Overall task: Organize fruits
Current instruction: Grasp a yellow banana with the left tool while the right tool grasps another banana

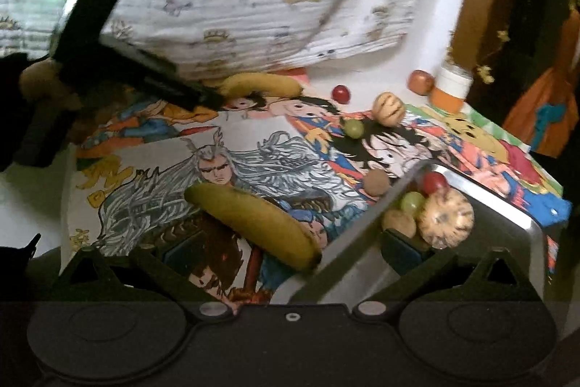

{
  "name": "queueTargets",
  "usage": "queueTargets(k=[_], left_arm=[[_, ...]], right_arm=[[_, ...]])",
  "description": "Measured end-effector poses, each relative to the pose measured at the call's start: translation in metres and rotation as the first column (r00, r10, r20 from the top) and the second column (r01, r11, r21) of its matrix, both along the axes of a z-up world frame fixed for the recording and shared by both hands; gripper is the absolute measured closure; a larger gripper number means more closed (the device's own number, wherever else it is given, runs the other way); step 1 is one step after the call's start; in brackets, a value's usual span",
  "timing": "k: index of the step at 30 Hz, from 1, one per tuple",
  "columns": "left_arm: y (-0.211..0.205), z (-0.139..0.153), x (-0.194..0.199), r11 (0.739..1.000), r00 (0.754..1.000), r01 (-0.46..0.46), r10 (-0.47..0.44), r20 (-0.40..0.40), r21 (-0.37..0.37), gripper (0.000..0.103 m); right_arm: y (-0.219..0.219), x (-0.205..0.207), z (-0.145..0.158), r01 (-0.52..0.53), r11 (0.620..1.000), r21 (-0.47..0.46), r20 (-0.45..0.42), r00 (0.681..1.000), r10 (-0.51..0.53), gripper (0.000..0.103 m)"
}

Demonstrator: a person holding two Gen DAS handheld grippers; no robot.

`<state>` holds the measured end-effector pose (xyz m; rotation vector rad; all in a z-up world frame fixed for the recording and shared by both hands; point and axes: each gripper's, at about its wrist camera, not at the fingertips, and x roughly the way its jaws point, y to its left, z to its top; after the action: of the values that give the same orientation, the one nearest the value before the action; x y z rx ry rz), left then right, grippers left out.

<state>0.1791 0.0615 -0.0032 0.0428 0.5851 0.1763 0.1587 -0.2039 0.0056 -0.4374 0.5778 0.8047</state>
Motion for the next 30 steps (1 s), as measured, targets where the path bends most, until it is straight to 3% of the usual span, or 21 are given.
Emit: queueTargets(k=[6,10,15,21,24,27,29,30], left_arm=[[-0.004,-0.005,0.024,0.999,1.0,0.009,-0.008,-0.021,0.036,0.0],[-0.006,-0.006,0.039,0.997,0.999,0.031,-0.029,-0.024,0.065,0.001],[-0.008,-0.006,0.061,0.993,0.998,0.044,-0.039,-0.049,0.105,0.013],[-0.013,-0.005,0.08,0.986,0.995,0.083,-0.075,-0.062,0.141,0.019],[-0.014,-0.006,0.088,0.981,0.993,0.1,-0.089,-0.074,0.167,0.023],[-0.012,-0.008,0.094,0.976,0.992,0.102,-0.086,-0.092,0.19,0.028],[-0.009,-0.01,0.097,0.974,0.992,0.097,-0.078,-0.098,0.206,0.032],[-0.008,-0.01,0.098,0.973,0.992,0.095,-0.075,-0.102,0.211,0.033]], right_arm=[[0.01,0.008,-0.008,-0.092,0.996,-0.017,-0.001,0.996,0.092,0.001],[0.016,0.011,-0.011,-0.155,0.988,-0.029,-0.006,0.988,0.155,0.007],[0.023,0.018,-0.015,-0.165,0.985,-0.051,0.007,0.986,0.166,0.01],[0.029,0.024,-0.016,-0.175,0.984,-0.045,0.028,0.984,0.176,0.015],[0.032,0.026,-0.017,-0.186,0.982,-0.037,0.015,0.982,0.186,0.024],[0.036,0.028,-0.018,-0.202,0.979,-0.018,-0.009,0.979,0.202,0.043],[0.04,0.026,-0.018,-0.219,0.976,-0.008,-0.017,0.976,0.219,0.062],[0.042,0.026,-0.018,-0.224,0.975,-0.006,-0.019,0.974,0.224,0.066]])
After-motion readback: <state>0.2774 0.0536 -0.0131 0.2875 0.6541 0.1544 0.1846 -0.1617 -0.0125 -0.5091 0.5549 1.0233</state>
